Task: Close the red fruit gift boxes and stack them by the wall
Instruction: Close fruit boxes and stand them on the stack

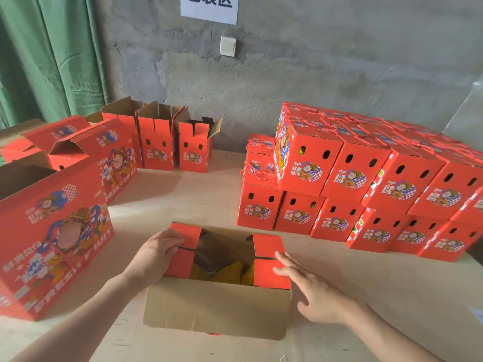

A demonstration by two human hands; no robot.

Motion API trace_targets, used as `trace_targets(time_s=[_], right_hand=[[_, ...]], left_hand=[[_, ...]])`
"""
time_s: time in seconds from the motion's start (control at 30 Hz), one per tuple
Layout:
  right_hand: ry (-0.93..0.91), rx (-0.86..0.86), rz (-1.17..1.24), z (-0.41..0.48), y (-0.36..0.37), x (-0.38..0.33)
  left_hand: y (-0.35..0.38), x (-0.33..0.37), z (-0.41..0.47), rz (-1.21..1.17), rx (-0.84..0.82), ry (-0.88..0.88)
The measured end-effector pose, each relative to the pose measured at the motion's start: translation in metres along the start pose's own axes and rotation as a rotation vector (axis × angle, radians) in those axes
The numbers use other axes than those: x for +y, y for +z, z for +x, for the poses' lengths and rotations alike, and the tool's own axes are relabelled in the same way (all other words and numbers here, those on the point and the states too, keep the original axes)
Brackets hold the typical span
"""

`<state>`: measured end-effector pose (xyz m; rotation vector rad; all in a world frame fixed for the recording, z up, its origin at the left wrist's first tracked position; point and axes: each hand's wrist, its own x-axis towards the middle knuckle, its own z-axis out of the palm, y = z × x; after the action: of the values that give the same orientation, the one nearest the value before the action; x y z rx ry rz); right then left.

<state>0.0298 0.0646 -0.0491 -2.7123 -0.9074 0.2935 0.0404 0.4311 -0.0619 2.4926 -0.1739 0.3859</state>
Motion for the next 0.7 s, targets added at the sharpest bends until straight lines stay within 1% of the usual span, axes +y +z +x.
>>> trace_targets(time_s=[0.1, 0.2, 0.3, 0.37, 0.43, 0.53, 0.6, 0.7], right_hand=[[-0.009, 0.027, -0.044, 0.001, 0.006, -0.001], [-0.017, 0.060, 0.013, 0.002, 0.006, 0.002], [-0.002, 0.074, 0.174, 0.004, 0.000, 0.006], [0.016, 0.101, 0.307, 0.007, -0.004, 0.004], [0.065, 0.182, 0.452, 0.010, -0.003, 0.000], [0.105, 0.331, 0.655, 0.013, 0.007, -0.007], [0.144, 0.380, 0.740, 0.014, 0.012, -0.015], [0.222, 0.450, 0.814, 0.016, 0.018, -0.023]], left_hand=[[-0.003, -0.005, 0.003, 0.023, -0.106, 0.014], [-0.012, -0.011, 0.005, -0.030, -0.206, 0.000], [-0.019, -0.009, 0.004, -0.179, -0.171, -0.066], [-0.021, -0.009, 0.003, -0.298, -0.179, -0.112], [-0.023, -0.011, 0.001, -0.473, -0.200, -0.161], [-0.023, -0.010, -0.002, -0.723, -0.133, -0.355], [-0.020, -0.009, -0.002, -0.775, -0.074, -0.461], [-0.015, -0.007, -0.004, -0.837, -0.057, -0.578]])
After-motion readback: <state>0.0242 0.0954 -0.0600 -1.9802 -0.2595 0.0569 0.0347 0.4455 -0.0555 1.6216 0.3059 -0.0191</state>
